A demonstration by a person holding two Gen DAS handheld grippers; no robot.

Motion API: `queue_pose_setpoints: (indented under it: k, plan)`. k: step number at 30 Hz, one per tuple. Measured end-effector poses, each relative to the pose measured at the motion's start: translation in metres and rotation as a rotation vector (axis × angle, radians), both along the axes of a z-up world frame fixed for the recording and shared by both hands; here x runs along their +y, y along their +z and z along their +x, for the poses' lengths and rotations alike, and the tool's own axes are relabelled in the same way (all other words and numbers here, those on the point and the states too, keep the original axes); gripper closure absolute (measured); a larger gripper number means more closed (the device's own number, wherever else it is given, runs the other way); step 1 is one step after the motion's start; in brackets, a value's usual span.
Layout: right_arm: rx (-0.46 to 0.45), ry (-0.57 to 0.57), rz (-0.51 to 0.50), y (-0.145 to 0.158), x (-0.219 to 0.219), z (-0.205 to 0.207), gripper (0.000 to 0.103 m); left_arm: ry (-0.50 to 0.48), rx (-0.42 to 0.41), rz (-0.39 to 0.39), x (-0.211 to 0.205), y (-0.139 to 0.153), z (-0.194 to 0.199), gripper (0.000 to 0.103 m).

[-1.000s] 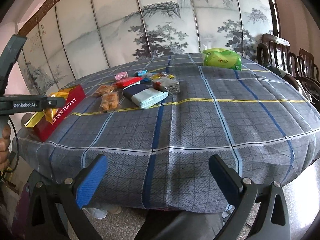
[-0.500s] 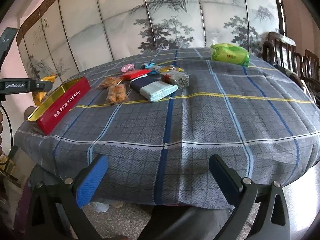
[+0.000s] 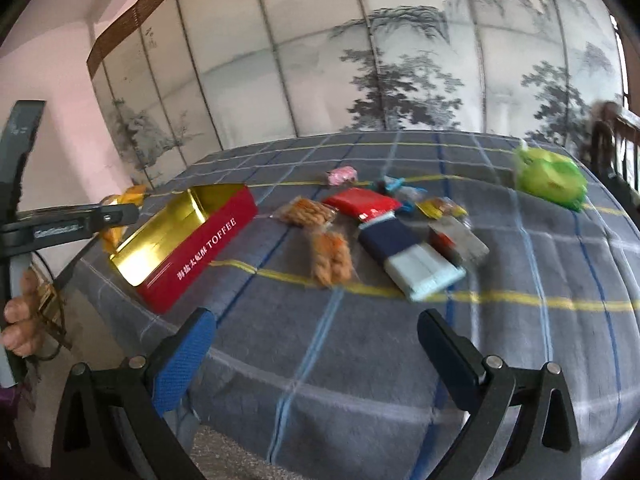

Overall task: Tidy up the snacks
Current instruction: 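Carry the orange pastry over the tray while the right gripper grasps a snack bag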

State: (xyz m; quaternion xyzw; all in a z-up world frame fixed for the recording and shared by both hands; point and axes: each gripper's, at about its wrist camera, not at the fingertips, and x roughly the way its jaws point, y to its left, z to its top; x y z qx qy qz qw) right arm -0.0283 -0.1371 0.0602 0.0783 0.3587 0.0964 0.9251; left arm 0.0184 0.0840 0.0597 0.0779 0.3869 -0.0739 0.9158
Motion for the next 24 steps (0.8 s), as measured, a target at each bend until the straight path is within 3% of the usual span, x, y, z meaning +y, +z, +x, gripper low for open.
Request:
queue_pose_setpoints:
  k: [6,9,18,24]
  plan:
    - [0.092,0.079,-0.009,-0.015,0.016,0.055,0.013,0.043,0.013,-0.032,0.025,0.004,0.01,0.069]
    - [0.119,0.081,-0.011,-0.022,0.02,0.078,0.013,0.058,0.015,-0.028,0.034,0.004,0.015,0.069]
    - [0.209,0.092,0.008,-0.044,0.018,0.121,0.021,0.077,0.035,-0.032,0.052,0.0,0.035,0.069]
    - [0.304,0.093,0.046,-0.063,0.015,0.143,0.033,0.072,0.054,-0.027,0.054,-0.006,0.05,0.069]
